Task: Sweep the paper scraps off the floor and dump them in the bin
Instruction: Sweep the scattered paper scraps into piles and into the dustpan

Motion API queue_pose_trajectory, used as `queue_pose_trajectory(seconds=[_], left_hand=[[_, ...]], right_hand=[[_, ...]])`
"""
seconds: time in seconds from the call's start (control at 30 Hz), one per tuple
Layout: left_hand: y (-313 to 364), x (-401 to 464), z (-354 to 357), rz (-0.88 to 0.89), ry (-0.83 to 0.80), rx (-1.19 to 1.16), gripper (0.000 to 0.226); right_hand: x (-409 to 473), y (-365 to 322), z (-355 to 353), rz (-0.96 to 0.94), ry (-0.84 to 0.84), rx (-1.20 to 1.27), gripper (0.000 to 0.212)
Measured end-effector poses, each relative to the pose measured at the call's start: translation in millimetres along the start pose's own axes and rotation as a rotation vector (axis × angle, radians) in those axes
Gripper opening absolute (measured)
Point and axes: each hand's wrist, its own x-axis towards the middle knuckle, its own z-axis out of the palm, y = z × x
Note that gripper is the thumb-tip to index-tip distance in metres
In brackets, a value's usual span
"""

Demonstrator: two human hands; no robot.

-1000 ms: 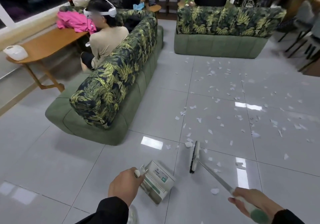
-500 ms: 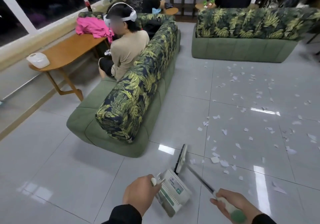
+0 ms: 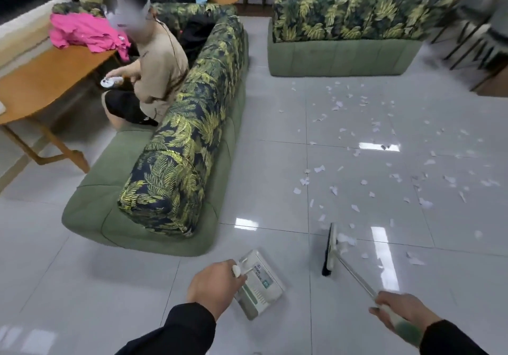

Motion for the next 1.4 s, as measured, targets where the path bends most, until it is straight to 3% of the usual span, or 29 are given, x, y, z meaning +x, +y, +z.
queue_pose_trajectory(seconds=[0.03, 0.1, 0.33, 0.7, 0.83, 0.93, 1.03, 1.13, 1.4], left_hand=[[9, 10, 3, 0.024, -0.019, 0.013, 0.029], [18, 22, 3, 0.041, -0.030, 0.027, 0.028], [91, 48, 32, 0.168, -0.090, 0.085, 0.028], [168, 35, 63, 0.271, -0.148, 0.095, 0.031], [186, 25, 75, 0.276, -0.158, 0.092, 0.033], [191, 16, 82, 0.273, -0.157, 0.088, 0.036], [191, 1, 87, 0.251, -0.153, 0.069, 0.037], [190, -14, 94, 0.253, -0.138, 0.074, 0.035], [188, -41, 113, 0.217, -0.159, 0.050, 0.036]], right_hand=[[-25, 6, -16, -0.075, 0.017, 0.164, 0.022], [-34, 17, -25, -0.022, 0.020, 0.261, 0.010], [-91, 78, -83, 0.058, 0.161, 0.653, 0.024], [-101, 145, -136, 0.129, 0.309, 0.819, 0.019], [-88, 169, -136, 0.193, 0.268, 0.740, 0.007], [-73, 173, -128, 0.214, 0.180, 0.731, 0.013], [-56, 169, -118, 0.218, 0.079, 0.840, 0.023], [-41, 151, -108, 0.200, -0.025, 0.967, 0.015], [-20, 113, -143, 0.076, -0.051, 1.027, 0.023]])
